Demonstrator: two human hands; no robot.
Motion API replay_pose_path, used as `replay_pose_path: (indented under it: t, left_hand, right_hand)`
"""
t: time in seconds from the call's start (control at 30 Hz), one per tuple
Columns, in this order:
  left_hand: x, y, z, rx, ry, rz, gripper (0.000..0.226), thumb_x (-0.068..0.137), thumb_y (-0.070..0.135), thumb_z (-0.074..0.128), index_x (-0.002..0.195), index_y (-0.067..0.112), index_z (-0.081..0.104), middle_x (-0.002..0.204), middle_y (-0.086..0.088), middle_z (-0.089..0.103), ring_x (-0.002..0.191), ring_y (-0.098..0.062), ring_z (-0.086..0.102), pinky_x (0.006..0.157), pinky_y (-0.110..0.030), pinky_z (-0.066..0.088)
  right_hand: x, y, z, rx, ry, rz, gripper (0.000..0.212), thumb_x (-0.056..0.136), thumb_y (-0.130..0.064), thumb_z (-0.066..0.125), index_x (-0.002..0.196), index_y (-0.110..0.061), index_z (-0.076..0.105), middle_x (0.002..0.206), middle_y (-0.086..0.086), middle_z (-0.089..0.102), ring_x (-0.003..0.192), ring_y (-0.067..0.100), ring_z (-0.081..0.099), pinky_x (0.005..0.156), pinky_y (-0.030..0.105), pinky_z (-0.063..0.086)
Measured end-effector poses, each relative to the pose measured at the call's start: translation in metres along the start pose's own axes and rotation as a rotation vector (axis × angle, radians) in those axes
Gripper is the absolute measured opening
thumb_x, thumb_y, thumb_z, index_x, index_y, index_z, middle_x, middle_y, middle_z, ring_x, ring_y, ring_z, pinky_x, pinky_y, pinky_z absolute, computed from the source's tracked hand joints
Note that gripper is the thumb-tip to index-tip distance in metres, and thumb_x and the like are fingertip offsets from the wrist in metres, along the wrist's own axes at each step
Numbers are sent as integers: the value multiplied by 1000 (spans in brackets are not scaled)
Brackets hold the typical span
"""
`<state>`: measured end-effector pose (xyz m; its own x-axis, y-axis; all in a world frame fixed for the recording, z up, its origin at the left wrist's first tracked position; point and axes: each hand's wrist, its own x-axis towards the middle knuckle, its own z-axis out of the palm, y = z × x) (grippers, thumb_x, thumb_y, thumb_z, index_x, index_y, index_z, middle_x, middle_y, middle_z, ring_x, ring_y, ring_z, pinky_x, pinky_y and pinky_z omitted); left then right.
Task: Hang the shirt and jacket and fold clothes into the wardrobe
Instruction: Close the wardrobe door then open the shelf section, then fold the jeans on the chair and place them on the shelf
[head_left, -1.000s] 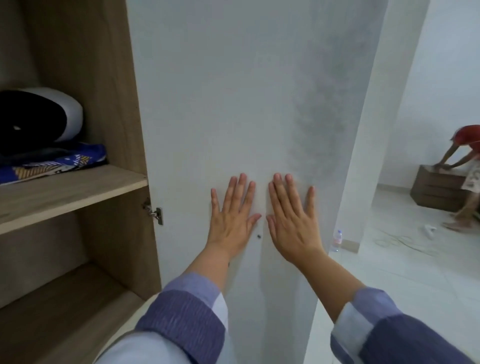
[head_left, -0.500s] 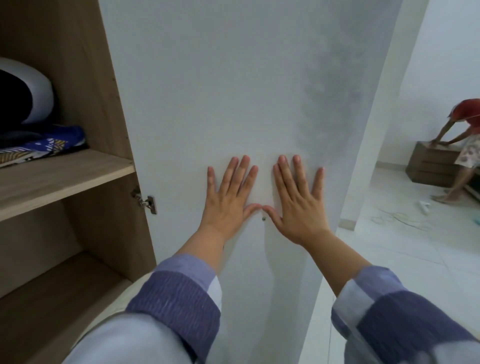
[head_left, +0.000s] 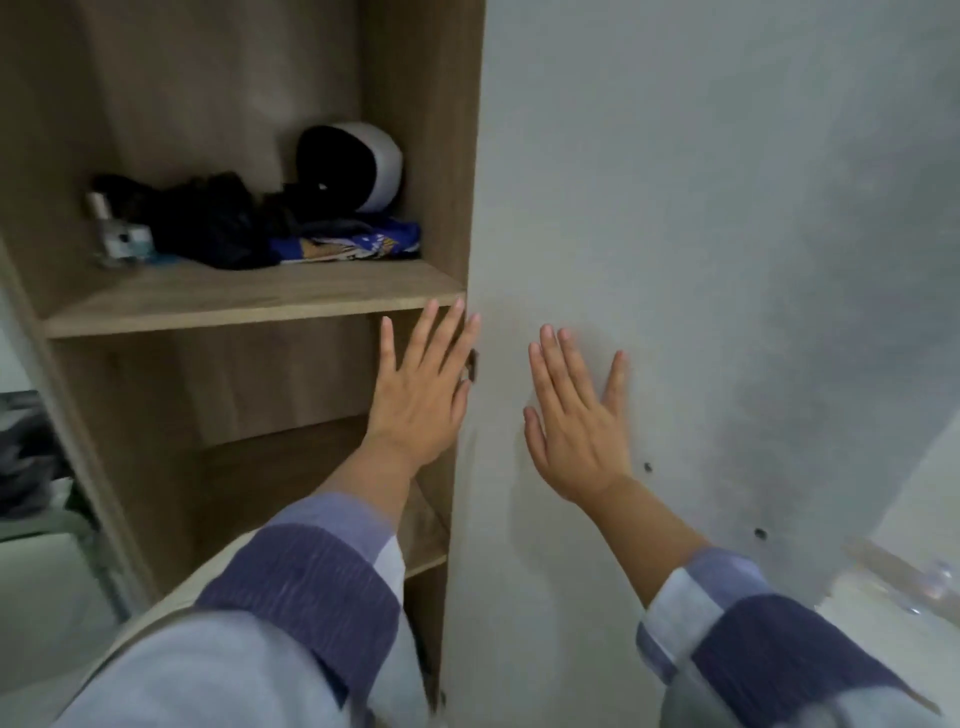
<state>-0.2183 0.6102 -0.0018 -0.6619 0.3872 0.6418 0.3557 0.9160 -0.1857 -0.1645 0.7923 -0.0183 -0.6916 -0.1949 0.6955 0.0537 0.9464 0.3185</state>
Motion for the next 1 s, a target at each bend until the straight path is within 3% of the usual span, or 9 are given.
replay_pose_path:
  t: [0.17,0.33,0.43,0.5,0.6,0.73,1.0]
  left_hand:
    - [-97,-29,-30,112,-143,-349,65,98,41,27,151,24,-7,160,-1,-12,145,-22,-18,115,-57,-5]
    - [-231,-41,-74,232,-352,-655,63,89,36,33,149,19,28,158,-4,20,146,-27,13,112,-62,11]
    - [-313,-38,-111,314,-455,-847,64,90,35,35,150,19,23,159,-5,14,147,-27,9,111,-62,8]
    - [-363,-31,-139,364,-489,-963,64,95,36,35,152,20,12,161,-4,2,147,-26,-3,112,-61,-1]
    - [-431,-15,-182,460,-551,-1138,63,99,39,26,152,21,-3,159,-2,-15,145,-24,-18,111,-58,-9]
    - [-512,15,-241,545,-591,-1332,63,99,40,24,152,21,-6,159,-2,-16,145,-24,-19,112,-60,-8]
    - [-655,89,-362,668,-634,-1597,63,98,43,22,152,21,-3,160,-2,-13,145,-24,-18,114,-60,-5]
  right_hand:
    - [-1,-63,1,260,28,-214,69,91,-31,36,151,-10,12,160,7,13,148,26,12,113,63,8]
    - [-41,-148,-23,518,-52,-454,67,90,-33,37,150,-9,20,159,8,17,147,26,16,113,63,11]
    - [-77,-203,-53,640,-105,-618,66,89,-33,33,150,-8,22,159,9,16,147,25,15,112,62,11]
    - [-105,-236,-79,720,-118,-736,66,89,-32,29,150,-7,23,159,9,16,147,25,15,112,62,10]
    - [-148,-279,-121,776,-103,-900,70,91,-29,46,151,-7,17,160,9,12,147,26,12,114,61,11]
    - [-201,-323,-185,854,-60,-1086,75,88,-25,54,150,-5,18,160,10,14,147,26,16,112,62,16]
    - [-328,-373,-316,982,-33,-1329,71,88,-23,48,151,-6,19,160,10,14,147,27,15,114,60,12]
